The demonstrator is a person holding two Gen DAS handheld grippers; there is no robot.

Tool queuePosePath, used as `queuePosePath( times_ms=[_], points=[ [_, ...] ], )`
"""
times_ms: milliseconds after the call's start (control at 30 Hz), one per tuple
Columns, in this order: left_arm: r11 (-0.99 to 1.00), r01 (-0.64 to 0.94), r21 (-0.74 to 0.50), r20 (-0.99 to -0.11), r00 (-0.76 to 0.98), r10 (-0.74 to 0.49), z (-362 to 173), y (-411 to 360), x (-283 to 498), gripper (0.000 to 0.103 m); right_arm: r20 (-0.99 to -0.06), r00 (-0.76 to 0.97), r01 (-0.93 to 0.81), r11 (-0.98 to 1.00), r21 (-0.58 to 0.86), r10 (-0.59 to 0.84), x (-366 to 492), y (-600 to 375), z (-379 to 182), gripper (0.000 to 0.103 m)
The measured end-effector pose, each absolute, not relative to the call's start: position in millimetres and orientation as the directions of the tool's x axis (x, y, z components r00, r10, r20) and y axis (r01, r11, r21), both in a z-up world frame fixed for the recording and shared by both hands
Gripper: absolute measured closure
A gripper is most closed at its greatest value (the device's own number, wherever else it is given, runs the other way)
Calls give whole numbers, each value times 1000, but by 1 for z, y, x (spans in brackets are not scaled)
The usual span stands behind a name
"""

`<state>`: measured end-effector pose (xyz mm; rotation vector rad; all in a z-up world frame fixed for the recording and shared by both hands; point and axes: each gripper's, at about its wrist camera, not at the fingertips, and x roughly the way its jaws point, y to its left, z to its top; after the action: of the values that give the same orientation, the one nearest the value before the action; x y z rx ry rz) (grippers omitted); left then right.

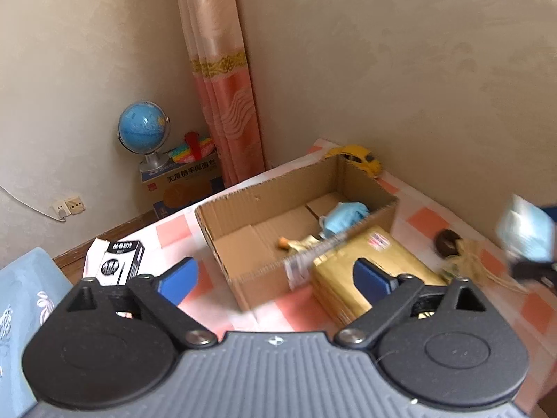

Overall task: Organize soft objects
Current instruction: 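Drop the yellow cloth into the box with the left tool while the right carries the mask, then lower the blue mask into the box and open the right tool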

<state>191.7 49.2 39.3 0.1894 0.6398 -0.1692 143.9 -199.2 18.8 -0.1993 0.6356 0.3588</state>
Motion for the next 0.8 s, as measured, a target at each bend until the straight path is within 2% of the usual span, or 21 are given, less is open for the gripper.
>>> queuePosePath(
  times_ms=[133, 300, 500, 800],
  points=[
    [971, 197, 133, -588, 805, -83, 36, 44, 153, 3, -609, 742, -404, 912, -74, 279, 156, -188, 25, 23],
    [981, 168, 99, -606, 792, -75, 27, 47, 125, 3, -599, 744, -433, 896, -94, 296, 181, -165, 38, 23],
    [989, 141, 40, -617, 782, -86, 17, 55, 107, 3, -602, 740, -444, 890, -101, 300, 226, -135, 44, 23],
    [996, 91, 18, -649, 758, -58, -1, 72, 105, 3, -650, 706, -446, 889, -100, 281, 300, -97, 34, 23]
  ],
)
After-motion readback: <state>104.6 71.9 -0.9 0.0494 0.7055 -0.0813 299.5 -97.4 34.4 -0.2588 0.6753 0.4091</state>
